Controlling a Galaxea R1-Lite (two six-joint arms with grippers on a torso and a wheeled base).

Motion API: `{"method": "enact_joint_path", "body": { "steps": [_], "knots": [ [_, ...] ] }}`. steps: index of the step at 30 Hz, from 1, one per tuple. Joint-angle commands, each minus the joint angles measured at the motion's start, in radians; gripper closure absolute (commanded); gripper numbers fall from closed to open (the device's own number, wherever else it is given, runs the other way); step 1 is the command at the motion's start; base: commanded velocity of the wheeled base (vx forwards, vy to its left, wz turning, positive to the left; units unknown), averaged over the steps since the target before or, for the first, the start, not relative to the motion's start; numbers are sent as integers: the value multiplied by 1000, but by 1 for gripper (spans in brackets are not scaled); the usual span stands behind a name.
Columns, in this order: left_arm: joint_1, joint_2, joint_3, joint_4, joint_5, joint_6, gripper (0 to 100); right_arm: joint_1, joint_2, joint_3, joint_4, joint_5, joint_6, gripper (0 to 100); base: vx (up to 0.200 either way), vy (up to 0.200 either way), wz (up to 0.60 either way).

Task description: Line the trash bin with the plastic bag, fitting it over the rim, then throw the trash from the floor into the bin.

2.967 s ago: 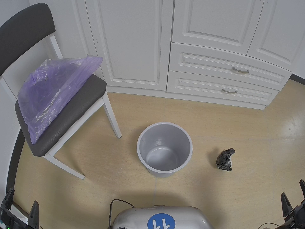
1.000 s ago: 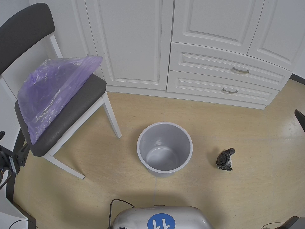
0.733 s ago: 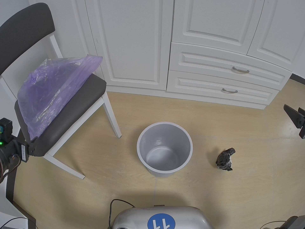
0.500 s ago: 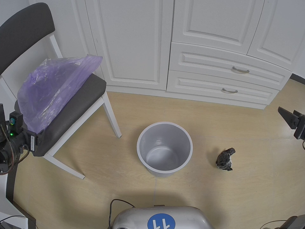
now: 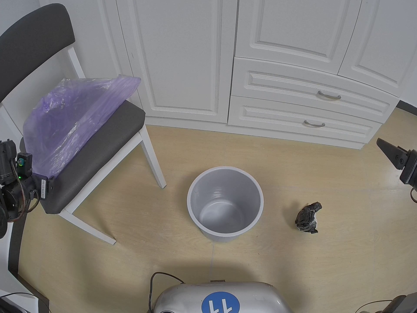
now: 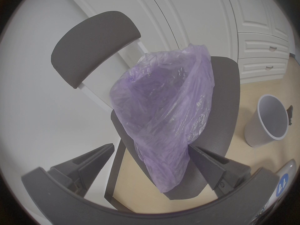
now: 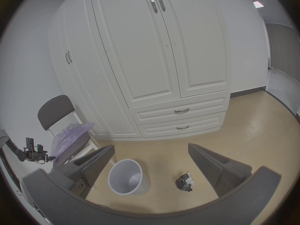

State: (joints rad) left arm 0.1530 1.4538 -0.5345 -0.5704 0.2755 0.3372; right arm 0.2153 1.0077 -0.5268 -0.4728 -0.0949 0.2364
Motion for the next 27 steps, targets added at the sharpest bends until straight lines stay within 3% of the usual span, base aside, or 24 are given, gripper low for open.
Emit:
{"method": "enact_joint_path", "body": {
  "steps": [1,7,11,17,22,27],
  "knots": [
    [63,11,-13,-2,-32,-3,0,10,-4,4,-3,0,1,0,0,0,0],
    [140,-7,-15,-2,-84,-3,0,12,-11,4,-4,1,1,0,0,0,0],
    [247,-27,-16,-3,-150,-3,0,12,-12,4,-4,1,0,0,0,0,0],
    [346,-46,-71,-2,-230,-6,0,38,-21,1,-6,1,1,0,0,0,0],
    [367,-46,-111,-9,-231,-27,0,55,-31,2,-6,1,1,0,0,0,0],
    [339,-52,-78,-23,-231,-43,0,67,-37,2,-4,0,0,0,0,0,0]
  ]
}}
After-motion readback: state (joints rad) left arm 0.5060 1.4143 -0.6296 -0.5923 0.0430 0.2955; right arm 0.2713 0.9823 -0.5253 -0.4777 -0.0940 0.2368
